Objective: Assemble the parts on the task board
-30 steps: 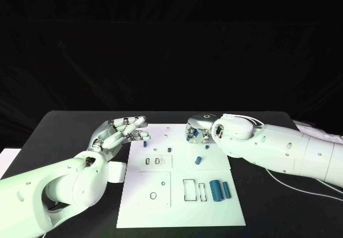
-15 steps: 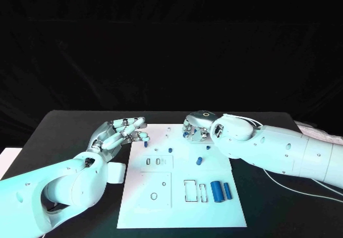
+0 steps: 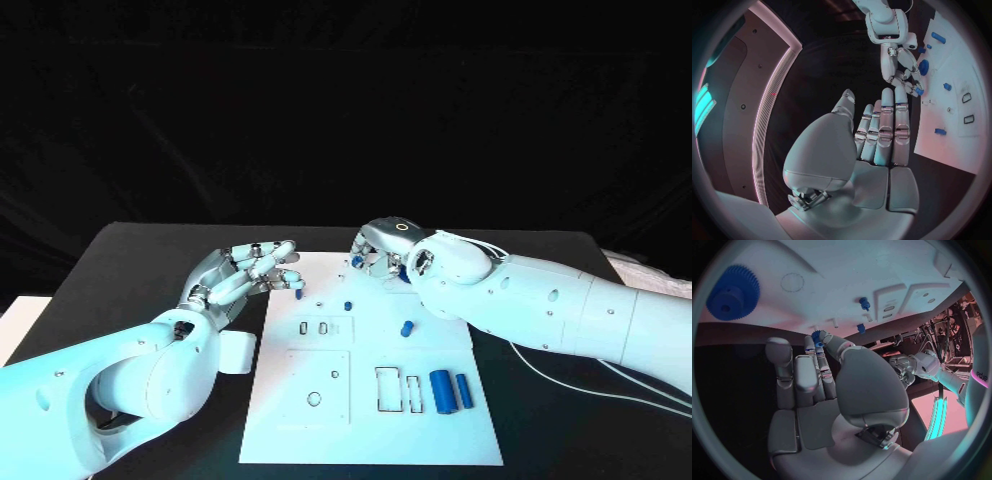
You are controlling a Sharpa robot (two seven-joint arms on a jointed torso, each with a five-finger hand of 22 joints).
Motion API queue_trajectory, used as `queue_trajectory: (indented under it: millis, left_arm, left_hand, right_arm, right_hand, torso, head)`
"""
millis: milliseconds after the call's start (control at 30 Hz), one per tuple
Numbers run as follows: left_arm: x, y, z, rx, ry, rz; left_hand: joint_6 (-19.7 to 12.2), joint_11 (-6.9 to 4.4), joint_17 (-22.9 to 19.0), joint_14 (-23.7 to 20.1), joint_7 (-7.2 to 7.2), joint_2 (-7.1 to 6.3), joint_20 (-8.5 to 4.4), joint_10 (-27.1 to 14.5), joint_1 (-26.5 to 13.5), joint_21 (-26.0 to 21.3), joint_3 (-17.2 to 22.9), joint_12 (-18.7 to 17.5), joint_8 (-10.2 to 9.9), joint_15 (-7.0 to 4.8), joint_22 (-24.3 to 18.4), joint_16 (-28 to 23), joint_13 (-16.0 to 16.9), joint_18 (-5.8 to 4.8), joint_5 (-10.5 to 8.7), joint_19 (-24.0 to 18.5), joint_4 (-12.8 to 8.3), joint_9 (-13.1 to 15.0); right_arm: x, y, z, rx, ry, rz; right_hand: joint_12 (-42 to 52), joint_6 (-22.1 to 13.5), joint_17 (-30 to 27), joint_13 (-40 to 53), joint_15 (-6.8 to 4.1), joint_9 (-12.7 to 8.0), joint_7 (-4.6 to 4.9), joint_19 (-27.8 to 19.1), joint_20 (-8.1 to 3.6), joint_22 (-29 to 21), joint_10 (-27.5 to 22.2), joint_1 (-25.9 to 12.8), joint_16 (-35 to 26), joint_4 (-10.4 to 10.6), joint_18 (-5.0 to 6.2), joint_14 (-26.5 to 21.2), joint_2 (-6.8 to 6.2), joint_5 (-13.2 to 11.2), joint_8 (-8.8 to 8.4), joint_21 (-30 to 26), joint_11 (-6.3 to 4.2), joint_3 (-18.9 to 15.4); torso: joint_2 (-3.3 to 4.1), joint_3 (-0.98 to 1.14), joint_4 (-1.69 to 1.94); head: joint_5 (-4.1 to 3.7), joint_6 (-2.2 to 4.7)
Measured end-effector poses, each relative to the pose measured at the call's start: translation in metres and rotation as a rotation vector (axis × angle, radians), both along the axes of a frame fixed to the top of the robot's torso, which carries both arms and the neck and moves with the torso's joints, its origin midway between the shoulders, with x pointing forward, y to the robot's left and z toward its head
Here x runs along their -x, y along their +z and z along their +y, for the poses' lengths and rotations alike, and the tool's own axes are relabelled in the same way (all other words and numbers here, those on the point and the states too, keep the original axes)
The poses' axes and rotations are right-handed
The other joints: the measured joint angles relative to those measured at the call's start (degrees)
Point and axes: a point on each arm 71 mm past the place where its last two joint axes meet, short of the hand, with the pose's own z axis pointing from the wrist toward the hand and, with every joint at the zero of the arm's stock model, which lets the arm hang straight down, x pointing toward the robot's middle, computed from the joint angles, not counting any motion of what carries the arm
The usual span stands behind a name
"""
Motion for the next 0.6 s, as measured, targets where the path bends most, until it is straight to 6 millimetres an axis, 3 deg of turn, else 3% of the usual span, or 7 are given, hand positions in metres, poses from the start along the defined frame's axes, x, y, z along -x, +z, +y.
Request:
queue_trajectory:
  millis: [233,600]
  left_arm:
    - [0.0,0.001,-0.001,0.0,-0.003,0.002]
    - [0.001,0.001,-0.002,0.002,-0.012,0.008]
  left_hand:
    - [0.0,0.2,0.1,0.0,0.0,0.0,0.0,-0.2,0.0,0.0,0.0,-0.2,0.0,0.0,0.0,0.0,0.0,-0.01,0.0,0.0,0.0,0.0]
    - [0.0,0.2,0.1,0.0,0.0,0.0,0.0,-0.2,0.0,0.0,-0.2,-0.4,0.0,0.0,0.0,0.0,0.0,-0.01,0.0,0.0,-0.2,0.0]
  right_arm:
    - [-0.007,-0.002,0.01,-0.005,-0.007,-0.005]
    - [-0.015,-0.004,0.014,0.003,-0.029,-0.007]
  right_hand:
    - [0.0,-0.2,0.1,0.0,0.0,0.4,0.16,-0.4,-0.02,0.1,-0.5,0.0,0.2,0.1,0.01,0.0,0.0,0.0,-0.21,0.2,0.32,0.1]
    - [0.0,-0.3,0.2,0.0,0.21,1.1,0.32,-0.6,0.19,0.3,-0.9,0.0,0.2,0.1,0.01,0.2,-0.03,0.0,-0.54,0.4,0.36,0.1]
  torso:
    - [0.24,-0.14,0.49]
    - [0.43,-0.3,0.79]
  head:
    - [-0.21,0.1]
    - [-0.58,0.12]
